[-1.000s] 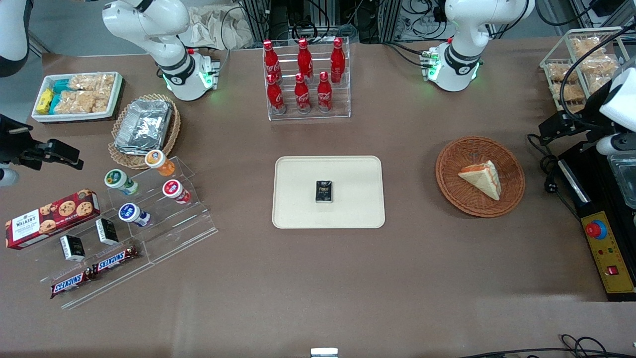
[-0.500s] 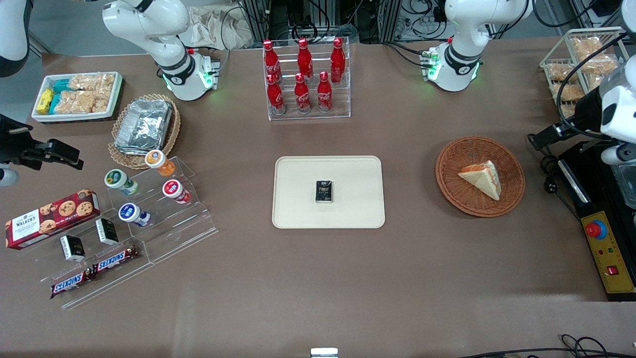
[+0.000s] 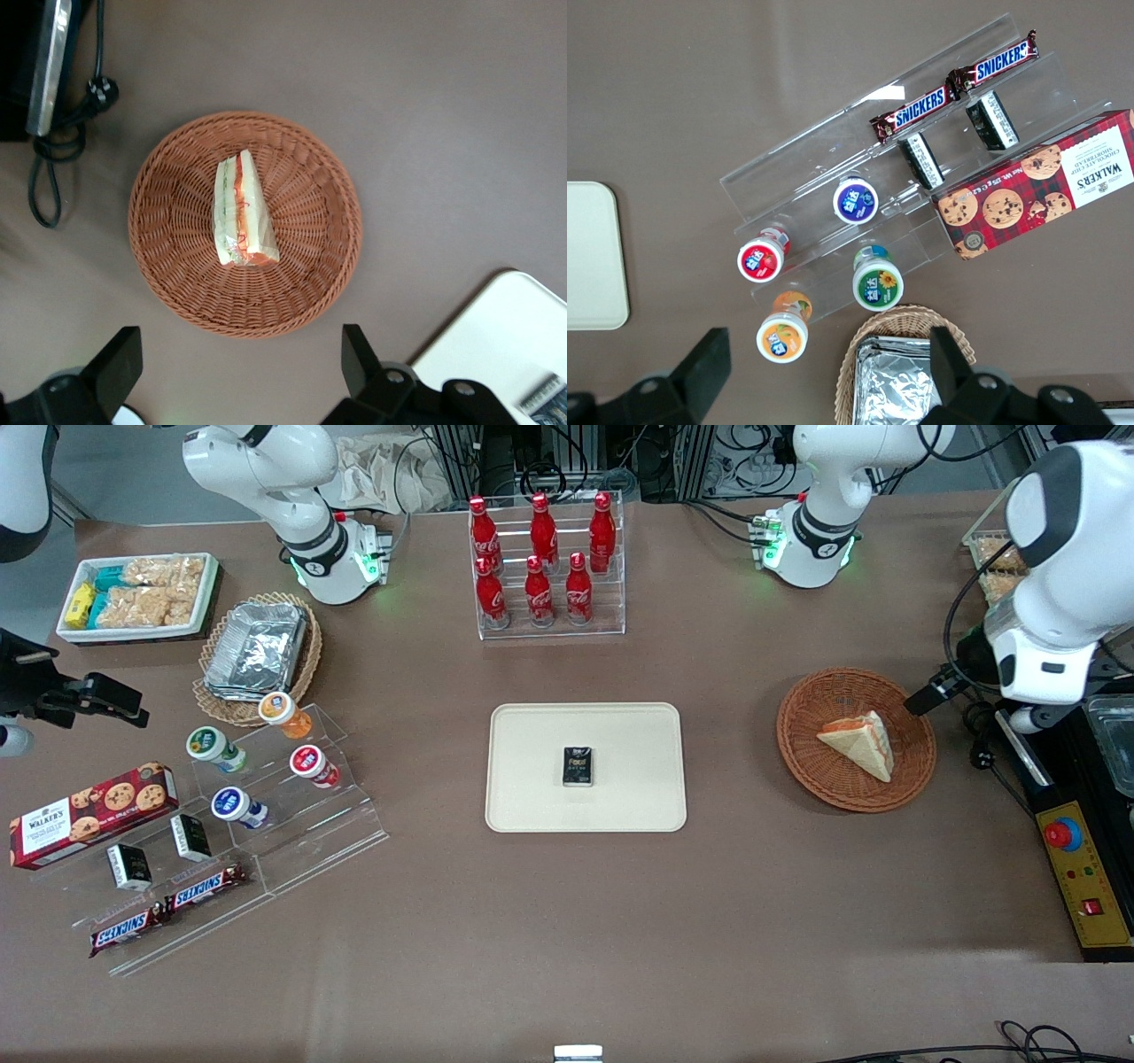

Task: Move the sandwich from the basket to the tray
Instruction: 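Lower the open left gripper over the wrapped sandwich and close it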

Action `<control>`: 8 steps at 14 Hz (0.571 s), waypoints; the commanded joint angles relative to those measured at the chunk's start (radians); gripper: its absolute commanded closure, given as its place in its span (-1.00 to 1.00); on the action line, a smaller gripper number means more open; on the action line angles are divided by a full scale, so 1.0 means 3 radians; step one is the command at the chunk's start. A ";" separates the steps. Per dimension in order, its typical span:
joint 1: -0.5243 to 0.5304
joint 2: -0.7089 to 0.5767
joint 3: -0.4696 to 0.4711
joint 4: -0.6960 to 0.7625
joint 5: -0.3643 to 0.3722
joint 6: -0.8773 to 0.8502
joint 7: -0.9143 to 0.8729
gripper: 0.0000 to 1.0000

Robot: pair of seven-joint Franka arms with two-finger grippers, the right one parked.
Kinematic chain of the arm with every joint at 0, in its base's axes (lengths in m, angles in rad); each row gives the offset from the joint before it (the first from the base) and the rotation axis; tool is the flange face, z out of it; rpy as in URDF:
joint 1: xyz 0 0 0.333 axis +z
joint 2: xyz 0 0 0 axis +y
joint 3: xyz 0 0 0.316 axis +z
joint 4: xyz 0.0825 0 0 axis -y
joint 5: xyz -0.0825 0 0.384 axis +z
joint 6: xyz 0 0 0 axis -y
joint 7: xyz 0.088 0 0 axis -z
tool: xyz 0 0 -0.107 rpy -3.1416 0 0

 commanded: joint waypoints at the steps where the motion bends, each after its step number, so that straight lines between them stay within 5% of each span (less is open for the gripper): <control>1: 0.0032 -0.0155 -0.0001 -0.0447 -0.0008 0.0384 -0.0237 -1.00; 8: 0.0038 0.0065 0.0208 -0.1301 -0.0018 0.1509 -0.0294 -1.00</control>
